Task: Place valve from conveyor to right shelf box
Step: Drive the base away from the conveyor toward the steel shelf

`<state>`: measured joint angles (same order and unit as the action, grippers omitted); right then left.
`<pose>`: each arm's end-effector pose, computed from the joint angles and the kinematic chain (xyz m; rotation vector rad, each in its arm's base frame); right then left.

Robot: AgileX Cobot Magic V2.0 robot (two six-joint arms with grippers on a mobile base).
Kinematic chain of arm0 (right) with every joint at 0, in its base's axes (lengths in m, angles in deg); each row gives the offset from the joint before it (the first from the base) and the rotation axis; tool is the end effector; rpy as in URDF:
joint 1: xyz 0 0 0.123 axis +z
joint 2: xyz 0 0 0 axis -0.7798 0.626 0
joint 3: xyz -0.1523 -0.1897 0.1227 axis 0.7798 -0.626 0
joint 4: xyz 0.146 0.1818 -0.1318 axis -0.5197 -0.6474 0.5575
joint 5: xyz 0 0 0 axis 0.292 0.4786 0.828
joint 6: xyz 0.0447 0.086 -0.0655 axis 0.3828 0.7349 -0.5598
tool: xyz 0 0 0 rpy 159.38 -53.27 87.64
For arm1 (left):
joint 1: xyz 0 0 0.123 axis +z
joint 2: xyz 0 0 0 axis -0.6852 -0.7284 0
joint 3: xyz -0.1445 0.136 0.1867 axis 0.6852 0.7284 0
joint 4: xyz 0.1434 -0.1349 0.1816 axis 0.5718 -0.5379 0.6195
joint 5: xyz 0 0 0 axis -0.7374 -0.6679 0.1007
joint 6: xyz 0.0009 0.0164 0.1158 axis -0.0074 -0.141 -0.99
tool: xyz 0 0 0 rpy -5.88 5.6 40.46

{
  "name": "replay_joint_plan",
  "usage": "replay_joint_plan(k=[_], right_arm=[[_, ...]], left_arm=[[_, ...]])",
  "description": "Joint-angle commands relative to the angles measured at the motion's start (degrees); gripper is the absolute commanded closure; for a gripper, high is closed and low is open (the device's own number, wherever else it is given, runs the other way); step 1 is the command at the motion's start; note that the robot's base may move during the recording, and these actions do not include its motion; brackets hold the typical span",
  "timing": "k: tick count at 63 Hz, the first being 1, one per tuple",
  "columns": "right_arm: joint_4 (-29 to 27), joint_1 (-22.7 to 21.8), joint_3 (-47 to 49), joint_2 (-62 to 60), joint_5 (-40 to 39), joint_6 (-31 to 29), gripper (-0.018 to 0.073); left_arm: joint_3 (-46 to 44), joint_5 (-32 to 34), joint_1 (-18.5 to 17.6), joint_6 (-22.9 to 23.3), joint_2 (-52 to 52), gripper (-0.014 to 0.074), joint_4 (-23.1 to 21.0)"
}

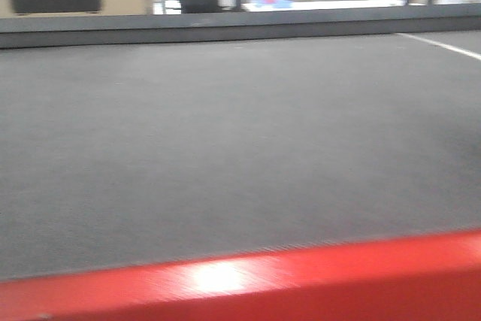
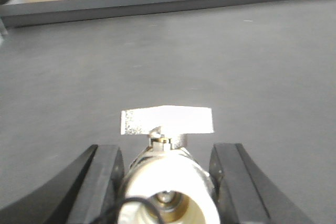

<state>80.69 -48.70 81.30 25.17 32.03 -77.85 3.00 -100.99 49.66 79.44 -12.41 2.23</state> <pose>0.1813 0.0150 0.4196 -0.0968 1.8999 0.0768 0.1931 0.0144 0.4292 0.0199 1.9337 0.0744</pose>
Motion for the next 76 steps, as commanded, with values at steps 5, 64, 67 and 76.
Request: replay_joint_plan(k=[5, 64, 67, 76], right_arm=[[0.37, -0.05, 0.93, -0.42, -4.14, -0.29, 0.0715], [0.37, -0.05, 0.93, -0.43, -4.25, -0.29, 0.0715], [0.37, -0.05, 0.93, -0.43, -4.25, -0.29, 0.0715], [0.37, -0.05, 0.93, -0.43, -4.25, -0.29, 0.0715]], left_arm=[[-0.88, 3.25, -0.38, 0.40, 1.37, 0.0708, -0.72], [-0.88, 3.25, -0.38, 0.40, 1.53, 0.0708, -0.72], [-0.88, 3.25, -0.38, 0.40, 1.53, 0.0708, -0.72], [-0.88, 3.25, -0.38, 0.40, 1.53, 0.0708, -0.72]])
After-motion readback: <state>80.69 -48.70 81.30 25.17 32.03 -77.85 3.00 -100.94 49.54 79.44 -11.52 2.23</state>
